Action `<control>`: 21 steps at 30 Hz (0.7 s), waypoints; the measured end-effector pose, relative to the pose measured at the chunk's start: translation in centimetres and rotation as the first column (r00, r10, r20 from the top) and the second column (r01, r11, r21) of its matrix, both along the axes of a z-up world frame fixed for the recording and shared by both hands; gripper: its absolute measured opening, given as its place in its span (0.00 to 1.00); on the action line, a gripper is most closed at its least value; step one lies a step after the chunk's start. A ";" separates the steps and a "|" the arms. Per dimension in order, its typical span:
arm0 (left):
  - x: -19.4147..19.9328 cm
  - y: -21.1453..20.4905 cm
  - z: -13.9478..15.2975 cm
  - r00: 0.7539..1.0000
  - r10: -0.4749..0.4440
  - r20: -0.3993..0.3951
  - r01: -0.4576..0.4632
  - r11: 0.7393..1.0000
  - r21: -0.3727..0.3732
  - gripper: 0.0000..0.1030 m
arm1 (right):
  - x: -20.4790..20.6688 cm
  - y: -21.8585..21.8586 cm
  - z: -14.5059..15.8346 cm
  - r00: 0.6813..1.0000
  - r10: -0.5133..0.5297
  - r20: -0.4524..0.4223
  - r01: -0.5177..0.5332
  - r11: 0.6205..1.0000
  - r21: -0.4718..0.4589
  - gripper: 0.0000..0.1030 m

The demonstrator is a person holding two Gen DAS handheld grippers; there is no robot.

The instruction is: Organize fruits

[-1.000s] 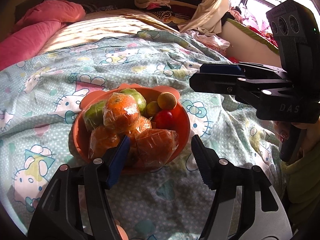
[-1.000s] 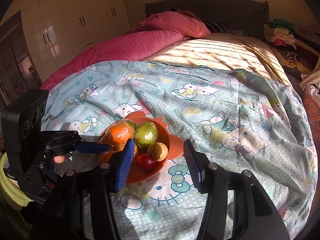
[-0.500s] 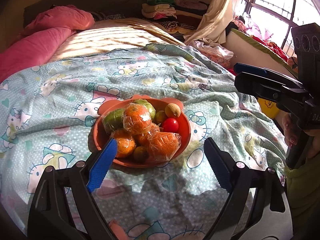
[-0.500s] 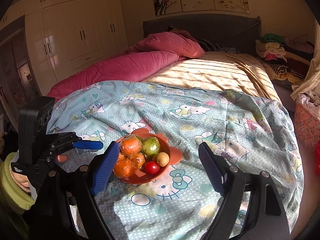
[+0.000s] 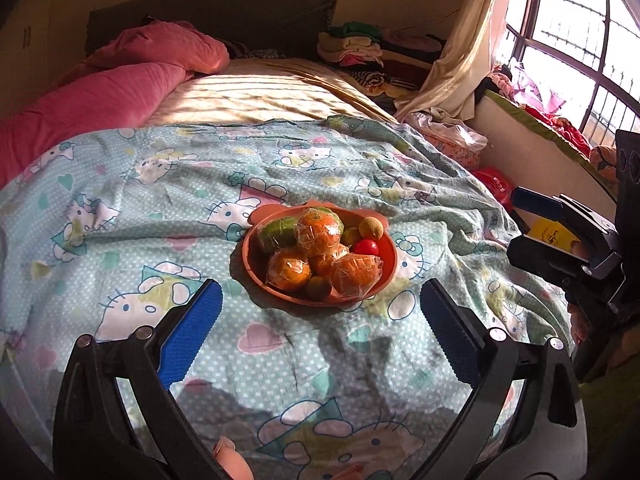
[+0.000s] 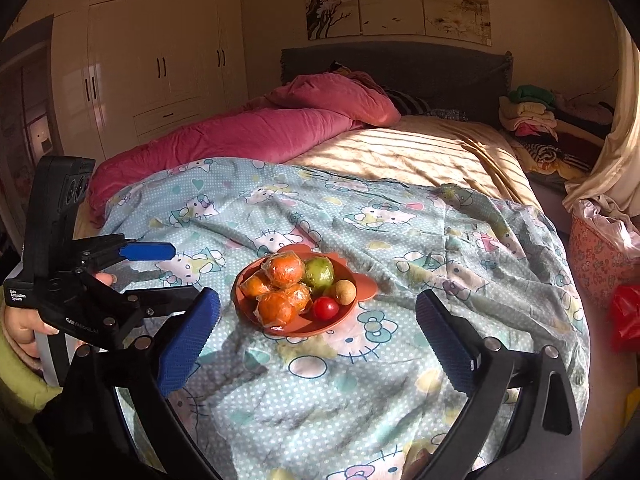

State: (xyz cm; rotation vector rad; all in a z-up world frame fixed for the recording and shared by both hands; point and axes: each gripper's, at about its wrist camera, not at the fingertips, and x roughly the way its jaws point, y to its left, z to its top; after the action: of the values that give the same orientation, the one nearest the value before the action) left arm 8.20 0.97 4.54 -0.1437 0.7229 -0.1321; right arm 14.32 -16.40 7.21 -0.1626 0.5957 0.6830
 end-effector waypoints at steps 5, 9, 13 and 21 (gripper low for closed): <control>-2.1 0.6 0.0 0.999 0.040 0.017 -0.040 0.999 0.014 0.91 | -1.5 -0.1 -1.5 0.999 -0.043 -0.015 0.043 0.999 -0.033 0.95; -3.8 0.7 -0.3 0.997 0.074 0.033 -0.075 0.997 0.020 0.91 | -2.6 -0.2 -2.3 0.998 -0.063 -0.022 0.062 0.997 -0.048 0.95; -5.1 0.4 -1.0 0.994 0.104 0.034 -0.105 0.994 0.041 0.91 | -3.1 -0.3 -3.1 0.996 -0.085 -0.035 0.083 0.995 -0.059 0.95; -5.7 -0.4 -2.8 0.995 0.097 0.005 -0.097 0.995 0.031 0.91 | -4.2 0.3 -4.9 0.992 -0.125 0.005 0.125 0.985 -0.116 0.95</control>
State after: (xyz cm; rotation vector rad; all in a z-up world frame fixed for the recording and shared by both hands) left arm 2.49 0.55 1.72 -0.1482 0.7128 -0.0282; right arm 10.16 -16.07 2.28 -0.2311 0.6424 0.5273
